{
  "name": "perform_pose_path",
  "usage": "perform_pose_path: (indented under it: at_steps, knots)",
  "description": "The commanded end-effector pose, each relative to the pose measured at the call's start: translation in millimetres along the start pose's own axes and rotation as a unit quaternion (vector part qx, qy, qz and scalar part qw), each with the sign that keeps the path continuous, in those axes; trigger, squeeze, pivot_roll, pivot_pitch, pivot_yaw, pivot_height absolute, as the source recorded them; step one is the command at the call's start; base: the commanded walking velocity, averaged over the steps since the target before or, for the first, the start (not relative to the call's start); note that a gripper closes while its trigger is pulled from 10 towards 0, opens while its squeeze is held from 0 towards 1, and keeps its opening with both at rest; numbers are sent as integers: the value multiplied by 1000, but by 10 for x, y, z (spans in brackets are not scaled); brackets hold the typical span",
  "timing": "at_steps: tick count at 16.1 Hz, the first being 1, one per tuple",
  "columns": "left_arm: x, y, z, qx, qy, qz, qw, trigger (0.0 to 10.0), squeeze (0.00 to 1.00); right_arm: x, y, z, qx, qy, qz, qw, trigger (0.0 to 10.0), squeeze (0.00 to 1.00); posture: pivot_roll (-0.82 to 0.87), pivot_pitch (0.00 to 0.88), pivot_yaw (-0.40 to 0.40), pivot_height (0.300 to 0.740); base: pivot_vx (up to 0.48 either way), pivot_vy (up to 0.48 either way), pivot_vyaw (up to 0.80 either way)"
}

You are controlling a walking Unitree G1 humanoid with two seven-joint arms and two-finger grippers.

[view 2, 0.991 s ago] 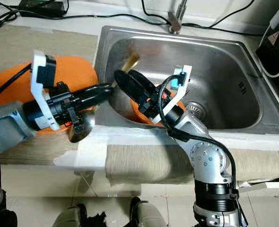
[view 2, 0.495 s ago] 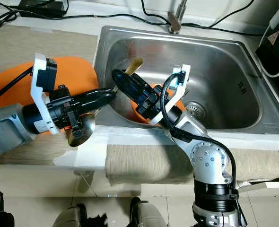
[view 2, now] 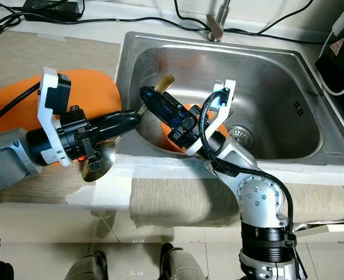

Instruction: Kitchen organization

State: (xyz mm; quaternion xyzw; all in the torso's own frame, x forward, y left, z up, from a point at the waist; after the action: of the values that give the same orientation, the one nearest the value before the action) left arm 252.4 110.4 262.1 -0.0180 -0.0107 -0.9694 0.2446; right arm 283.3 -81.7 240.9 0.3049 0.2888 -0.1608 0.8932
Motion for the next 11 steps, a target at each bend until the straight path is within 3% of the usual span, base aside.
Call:
perform_pose_path:
  at_steps: [1, 11]
  knots:
    - [63, 20, 14, 2, 4, -19, 1000, 0, 0, -59, -33, 24, -1, -8, 9, 1000, 0, 0, -106, 192, -110, 740, 0, 0, 0]
    - [57, 12, -15, -3, 8, -18, 1000, 0, 0, -58, -58, 26, -7, -9, 8, 1000, 0, 0, -108, 165, -118, 740, 0, 0, 0]
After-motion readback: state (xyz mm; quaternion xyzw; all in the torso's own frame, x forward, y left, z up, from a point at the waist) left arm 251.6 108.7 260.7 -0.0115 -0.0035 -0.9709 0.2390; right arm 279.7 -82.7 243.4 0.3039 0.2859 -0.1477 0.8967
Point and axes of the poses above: a point about 5 cm out from each wrist's last joint towards the gripper, its own y axis pointing out of the wrist towards the gripper, its own z axis along the axis of the wrist's last joint, x = y × z, the point moved 2 cm from there along y, pointing out of the wrist towards the gripper, and after that the axes turned 9 degrees about y, right-handed, at the moved point
